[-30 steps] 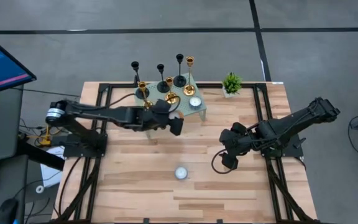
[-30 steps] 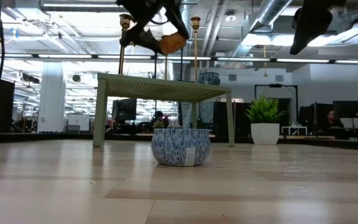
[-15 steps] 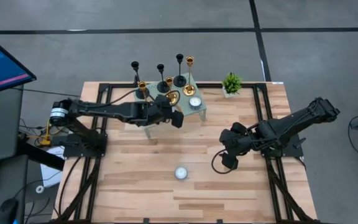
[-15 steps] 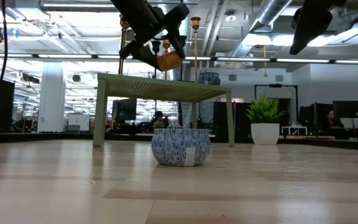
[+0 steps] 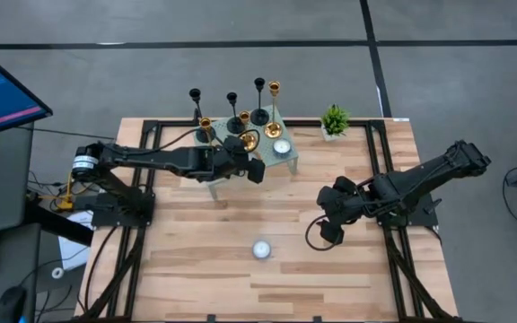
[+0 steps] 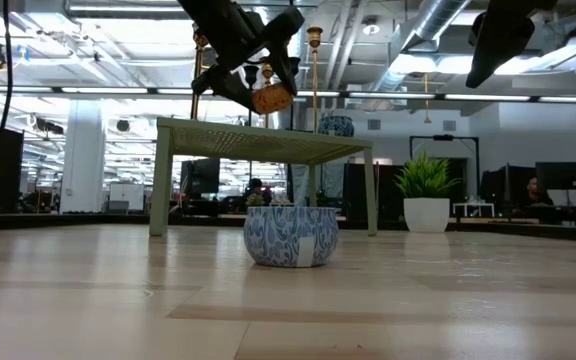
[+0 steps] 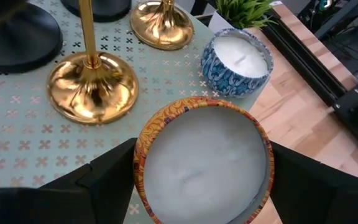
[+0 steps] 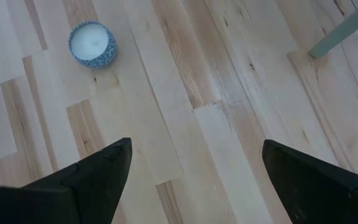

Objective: Pick & Place candle stick holders
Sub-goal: Put the orange scented candle on the shelf

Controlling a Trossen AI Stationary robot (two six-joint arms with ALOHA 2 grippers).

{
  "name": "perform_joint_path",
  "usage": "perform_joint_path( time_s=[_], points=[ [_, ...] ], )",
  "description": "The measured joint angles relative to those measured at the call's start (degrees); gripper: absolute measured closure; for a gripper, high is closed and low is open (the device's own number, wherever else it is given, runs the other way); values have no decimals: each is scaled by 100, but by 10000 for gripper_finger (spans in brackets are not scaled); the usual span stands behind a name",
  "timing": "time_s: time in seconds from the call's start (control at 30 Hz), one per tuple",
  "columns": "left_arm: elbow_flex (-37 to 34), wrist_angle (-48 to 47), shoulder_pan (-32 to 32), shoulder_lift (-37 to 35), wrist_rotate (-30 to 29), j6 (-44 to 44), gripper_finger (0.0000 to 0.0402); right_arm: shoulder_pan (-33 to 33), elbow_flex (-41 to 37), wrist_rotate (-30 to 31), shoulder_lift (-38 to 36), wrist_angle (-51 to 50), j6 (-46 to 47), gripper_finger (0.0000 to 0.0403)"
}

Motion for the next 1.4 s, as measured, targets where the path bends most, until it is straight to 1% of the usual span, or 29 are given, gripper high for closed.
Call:
perform_joint_path(
  time_s=[0.2, 0.37, 0.6, 1.27, 1.4],
  points=[
    [-2, 0, 0, -1, -51, 3, 94, 0, 0, 2, 0, 0, -14, 51],
    [-2, -1, 2, 172, -60, 16, 94, 0, 0, 25, 0, 7, -14, 51],
    [-4, -7, 79, 197, -261, 40, 94, 0, 0, 35, 0, 17, -12, 51],
    [-9, 0, 127, 219, -198, 147, 94, 0, 0, 31, 0, 20, -14, 51],
    [-7, -9, 131, 289, -302, 154, 94, 0, 0, 29, 0, 20, -12, 51]
  ],
)
